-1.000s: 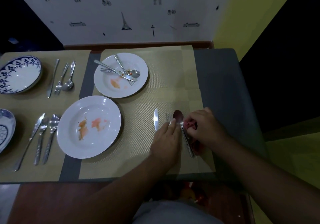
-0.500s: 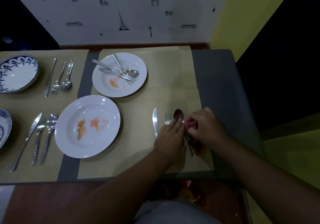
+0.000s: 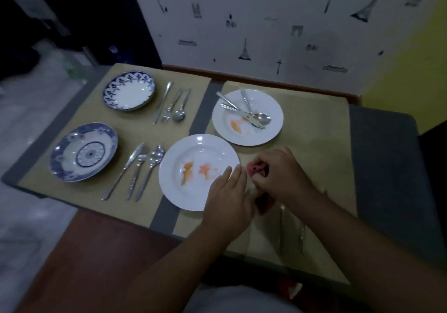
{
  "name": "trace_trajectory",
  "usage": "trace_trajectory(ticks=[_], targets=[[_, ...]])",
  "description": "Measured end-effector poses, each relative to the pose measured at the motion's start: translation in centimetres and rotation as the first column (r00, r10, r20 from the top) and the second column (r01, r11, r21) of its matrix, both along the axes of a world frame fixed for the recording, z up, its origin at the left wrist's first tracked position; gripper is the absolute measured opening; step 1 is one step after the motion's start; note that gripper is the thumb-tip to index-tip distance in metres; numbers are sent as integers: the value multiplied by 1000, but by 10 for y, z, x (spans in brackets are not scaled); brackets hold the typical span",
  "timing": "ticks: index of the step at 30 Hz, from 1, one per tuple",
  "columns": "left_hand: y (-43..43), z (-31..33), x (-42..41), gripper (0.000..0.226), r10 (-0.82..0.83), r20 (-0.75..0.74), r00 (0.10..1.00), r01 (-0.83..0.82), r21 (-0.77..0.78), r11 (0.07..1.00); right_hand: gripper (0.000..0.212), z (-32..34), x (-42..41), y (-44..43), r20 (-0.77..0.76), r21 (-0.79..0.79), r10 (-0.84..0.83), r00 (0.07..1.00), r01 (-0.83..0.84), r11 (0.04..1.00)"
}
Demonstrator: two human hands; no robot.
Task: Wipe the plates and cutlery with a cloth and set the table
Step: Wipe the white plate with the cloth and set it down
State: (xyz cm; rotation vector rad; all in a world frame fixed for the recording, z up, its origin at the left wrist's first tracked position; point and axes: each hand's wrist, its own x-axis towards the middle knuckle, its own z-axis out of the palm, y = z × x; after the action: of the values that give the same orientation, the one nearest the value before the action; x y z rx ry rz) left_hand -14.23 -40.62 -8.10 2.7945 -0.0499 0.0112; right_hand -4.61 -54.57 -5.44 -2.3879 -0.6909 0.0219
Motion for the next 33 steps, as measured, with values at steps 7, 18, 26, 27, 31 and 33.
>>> trace_trajectory(ticks=[7, 18, 26, 27, 31, 33], targets=[[96, 3, -4, 64, 204, -133, 970, -212, -46, 976, 23, -6, 0, 104, -98, -38, 89, 991, -93, 995], [178, -33, 16, 62, 270, -265, 926, -336, -246, 909, 34, -62, -16, 167, -131, -243, 282, 950, -307, 920], [210, -31, 33, 22, 345, -529, 775, -623, -550, 557, 46, -66, -21, 168, -130, -393, 202, 971, -238, 888], [211, -30, 35, 26, 328, -581, 745, -658, -560, 503, 47, -64, -20, 167, -130, -389, 196, 972, -232, 891], [207, -23, 35, 22, 249, -714, 654, -750, -569, 339, 38, -56, -26, 161, -116, -299, 221, 968, -247, 922], [204, -23, 30, 23, 207, -740, 640, -758, -564, 329, 37, -52, -35, 158, -116, -280, 259, 959, -281, 918]])
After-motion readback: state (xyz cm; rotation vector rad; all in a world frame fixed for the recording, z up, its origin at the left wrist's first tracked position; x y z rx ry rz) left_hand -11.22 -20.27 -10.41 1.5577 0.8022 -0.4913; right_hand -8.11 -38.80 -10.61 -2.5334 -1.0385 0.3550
